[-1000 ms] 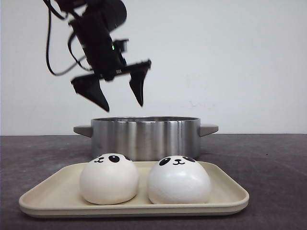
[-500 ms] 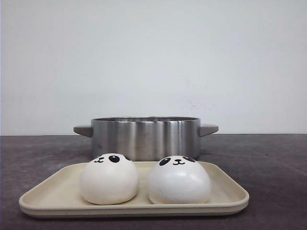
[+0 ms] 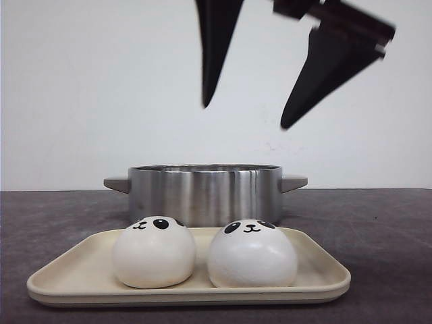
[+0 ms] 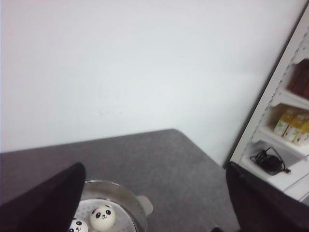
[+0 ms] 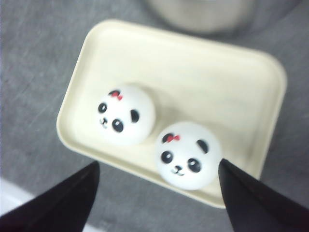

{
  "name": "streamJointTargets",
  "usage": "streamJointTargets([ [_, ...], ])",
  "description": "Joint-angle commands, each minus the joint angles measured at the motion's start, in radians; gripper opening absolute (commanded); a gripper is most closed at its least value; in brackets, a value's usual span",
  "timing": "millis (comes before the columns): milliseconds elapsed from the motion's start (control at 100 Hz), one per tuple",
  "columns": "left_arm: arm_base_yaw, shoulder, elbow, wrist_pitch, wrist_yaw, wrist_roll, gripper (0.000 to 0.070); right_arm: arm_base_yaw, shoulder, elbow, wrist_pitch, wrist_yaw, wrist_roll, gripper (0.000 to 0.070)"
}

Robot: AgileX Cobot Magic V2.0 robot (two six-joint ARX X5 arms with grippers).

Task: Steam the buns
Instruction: 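Lower the right gripper onto a nearer panda bun and grasp it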

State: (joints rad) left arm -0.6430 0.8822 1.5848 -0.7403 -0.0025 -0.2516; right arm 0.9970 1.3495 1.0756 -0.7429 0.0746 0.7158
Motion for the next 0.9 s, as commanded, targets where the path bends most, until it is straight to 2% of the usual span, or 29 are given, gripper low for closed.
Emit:
streamJointTargets([
  [0,-0.007,0.002,0.023,-0.013,-0.002,0.02,0.0556,0.005,0.041,0.015,0.01,-0.038,0.014,0.0511],
  [210,-0.007,-0.018,0.023,-0.1,0.001,0.019,0.0556,0.001,0.14,0.015,0.008,-0.08,0.015,0.0511],
  [320,-0.007,-0.02,0.023,-0.12,0.003,-0.007,0.0556,0.001,0.188,0.015,0.007,-0.074,0.025,0.0511],
  [790,-0.007,-0.024,0.023,-0.132,0.029,-0.008,0.0556,-0.018,0.326,0.015,0.01,-0.048,0.039,0.0509],
  [890,-0.007,-0.026,0.023,-0.131,0.029,-0.008,0.0556,-0.021,0.332,0.015,0.01,-0.047,0.036,0.0458],
])
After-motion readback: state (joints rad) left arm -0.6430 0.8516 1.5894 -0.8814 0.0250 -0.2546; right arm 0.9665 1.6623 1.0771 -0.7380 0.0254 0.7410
